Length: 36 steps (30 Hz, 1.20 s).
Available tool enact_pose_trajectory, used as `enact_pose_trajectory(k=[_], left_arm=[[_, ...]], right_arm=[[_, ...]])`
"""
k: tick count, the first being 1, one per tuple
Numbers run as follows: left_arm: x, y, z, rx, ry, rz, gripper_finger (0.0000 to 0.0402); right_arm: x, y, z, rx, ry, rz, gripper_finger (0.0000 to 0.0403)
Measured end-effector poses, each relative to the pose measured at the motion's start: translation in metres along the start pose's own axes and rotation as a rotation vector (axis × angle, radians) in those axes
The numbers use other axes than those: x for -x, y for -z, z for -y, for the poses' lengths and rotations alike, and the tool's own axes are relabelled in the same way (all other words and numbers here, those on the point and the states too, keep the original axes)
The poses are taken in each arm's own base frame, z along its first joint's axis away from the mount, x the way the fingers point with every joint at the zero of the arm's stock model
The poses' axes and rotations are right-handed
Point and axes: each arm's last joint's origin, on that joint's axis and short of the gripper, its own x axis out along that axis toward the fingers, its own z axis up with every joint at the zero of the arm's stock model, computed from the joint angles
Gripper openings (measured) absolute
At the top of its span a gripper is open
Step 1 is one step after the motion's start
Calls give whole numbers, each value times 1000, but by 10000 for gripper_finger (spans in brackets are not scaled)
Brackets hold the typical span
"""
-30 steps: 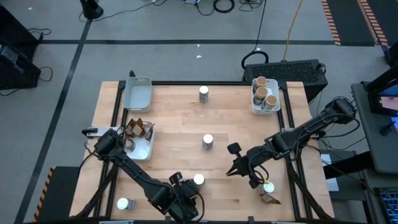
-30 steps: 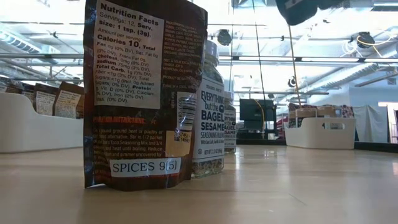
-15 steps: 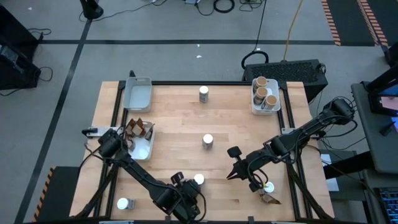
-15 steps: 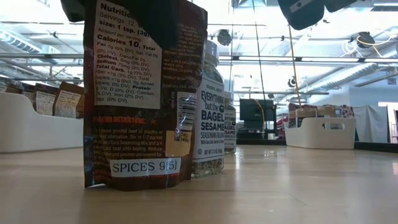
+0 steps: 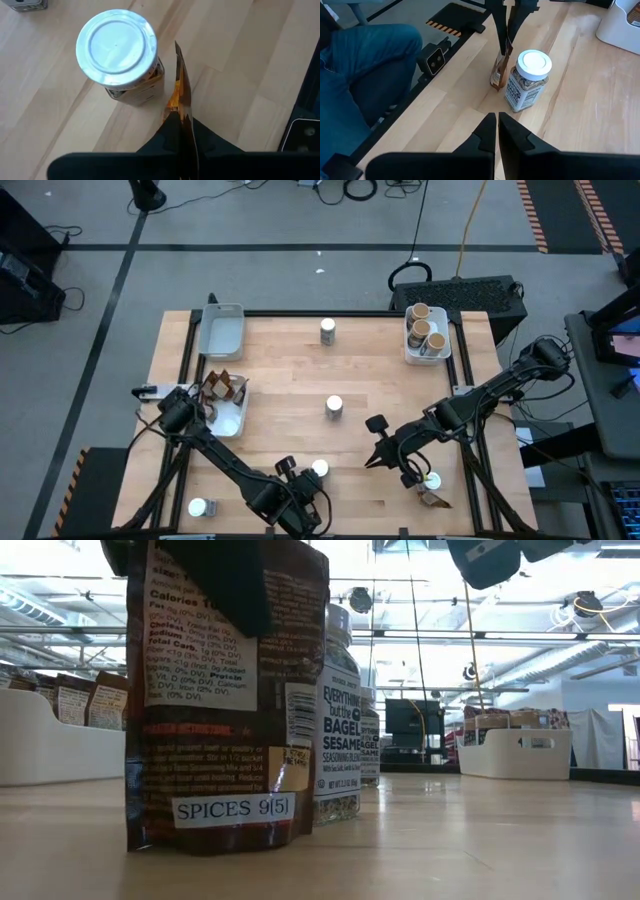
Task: Sort spices by type
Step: Put the orange seasoning pack into the left white bin
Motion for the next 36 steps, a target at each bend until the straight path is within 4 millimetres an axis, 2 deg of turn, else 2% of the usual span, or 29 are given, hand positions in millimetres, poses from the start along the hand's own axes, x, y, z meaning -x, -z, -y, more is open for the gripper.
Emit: enact_pose_trajectory(k=[6,13,23,33,36], left_arm=[[11,-4,-2,9,21,4,3],[47,-12,-18,43,6,23,2],[100,-17,-54,155,-92,37,1],[118,-21,-92,215,-295,-30,1],[121,-27,-99,222,-295,-37,0]], right_arm=[[0,0,0,-2,0,0,0],[0,0,0,-2,0,-3,0],[0,1,0,-3,0,-5,0],[0,1,0,-3,0,-5,0],[0,0,0,-2,0,-4,0]])
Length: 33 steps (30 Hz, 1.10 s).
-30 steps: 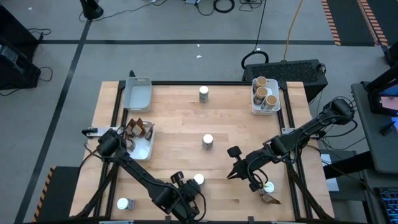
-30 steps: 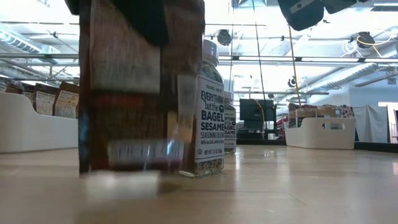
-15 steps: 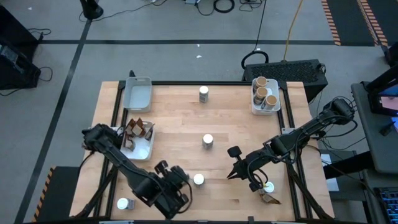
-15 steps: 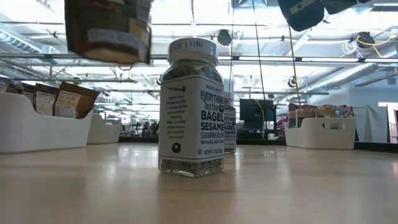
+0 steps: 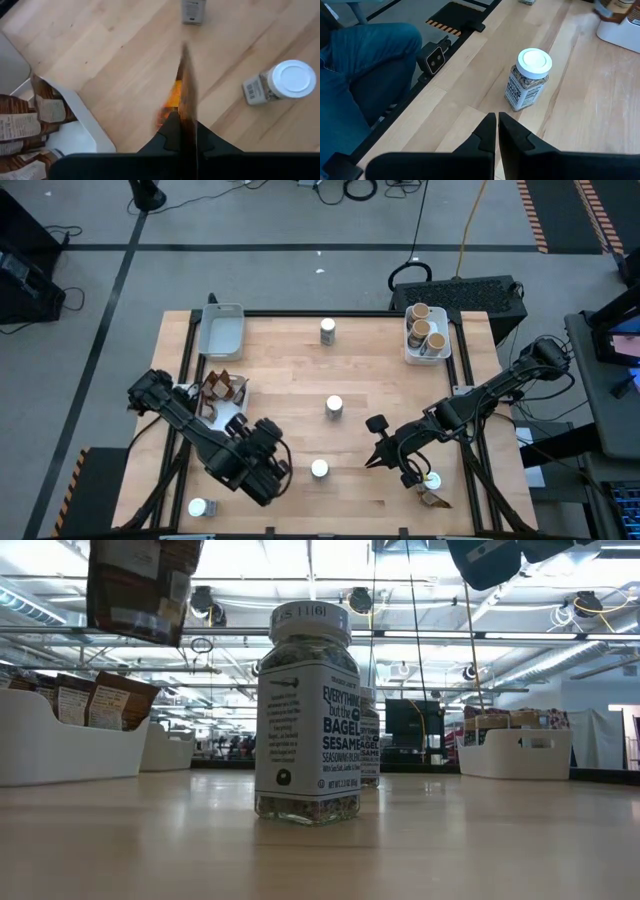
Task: Sort spices by type
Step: Put the orange seasoning pack into the left white bin
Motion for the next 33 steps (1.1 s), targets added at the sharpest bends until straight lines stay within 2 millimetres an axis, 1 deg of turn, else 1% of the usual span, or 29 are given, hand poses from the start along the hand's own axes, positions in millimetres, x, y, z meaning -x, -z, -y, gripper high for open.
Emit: enact_pose_trajectory(k=[3,6,8,11,14,17,23,28,33], left_arm=[[3,-10,-8,27,8,-2,1],[8,-19,-21,45,23,5,1],[12,-25,-32,72,33,15,1],[15,-29,-53,100,33,17,2],[14,-29,-76,145,23,18,2],[10,-23,-100,208,6,12,2],[-5,0,-139,375,-30,-47,3],[-20,19,-159,437,-74,-77,3],[-35,32,-170,457,-119,-107,3]], right_arm=[[0,0,0,1,0,0,0],[0,0,0,1,0,0,0],[0,1,0,0,0,-6,0],[0,1,0,-1,0,-10,0],[0,2,0,-1,0,-14,0],[0,2,0,-1,0,-16,0],[0,2,0,6,0,-23,0],[0,2,0,10,0,-23,0],[0,2,0,7,0,-22,0]])
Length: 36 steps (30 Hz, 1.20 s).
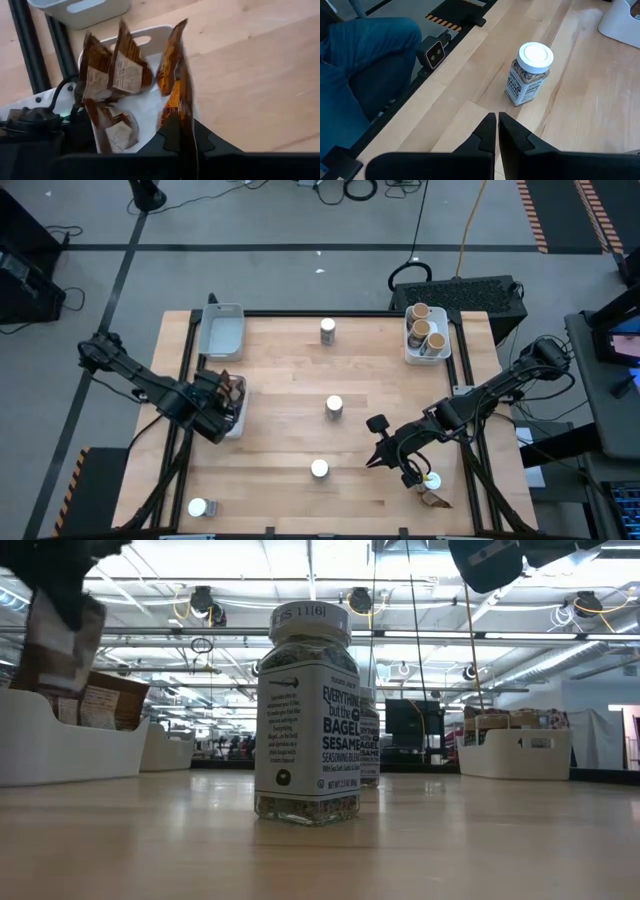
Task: Sort spices by type
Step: Put the orange seasoning pack into the left white bin
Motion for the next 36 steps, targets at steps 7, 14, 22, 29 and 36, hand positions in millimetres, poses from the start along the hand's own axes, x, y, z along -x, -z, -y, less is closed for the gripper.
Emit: enact_pose_trajectory(k=[7,14,22,29,36], left_arm=[[-21,9,-8,-4,-90,-38,4],[-40,17,-14,23,-153,-41,4],[-58,24,-14,28,-149,-49,4],[-73,31,-15,35,-130,-54,4],[-76,32,-15,36,-127,-54,4]], right_arm=[[0,0,0,1,0,0,0],[0,0,0,2,0,0,0],[0,0,0,2,0,-1,0],[0,0,0,2,0,0,0],[0,0,0,2,0,0,0]])
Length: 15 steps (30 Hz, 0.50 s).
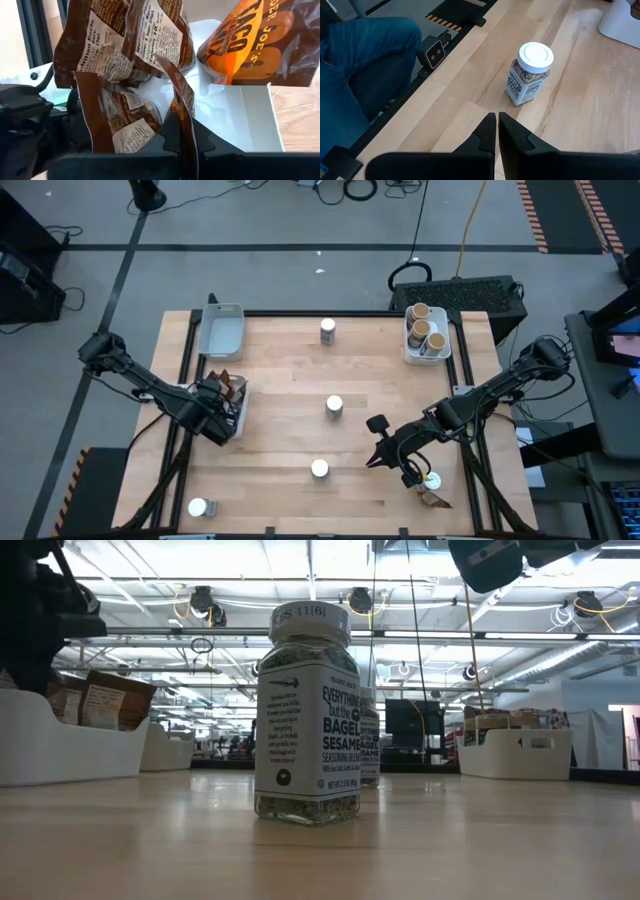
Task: Sort spices by type
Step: Put the orange seasoning pack into the left white bin
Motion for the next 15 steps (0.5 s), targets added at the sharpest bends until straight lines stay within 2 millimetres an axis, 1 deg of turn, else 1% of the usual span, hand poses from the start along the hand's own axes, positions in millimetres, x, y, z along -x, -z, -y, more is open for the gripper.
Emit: enact_pose_trajectory(k=[4,7,10,15], left_arm=[[0,0,1,2,6,-5,5],[0,1,1,-21,-2,-37,18],[0,3,1,-28,-10,-82,49],[0,3,0,-25,-13,-80,114]], right_arm=[[0,0,0,0,0,0,0],[0,0,0,0,0,0,0],[0,0,0,0,0,0,0],[0,0,0,0,0,0,0]])
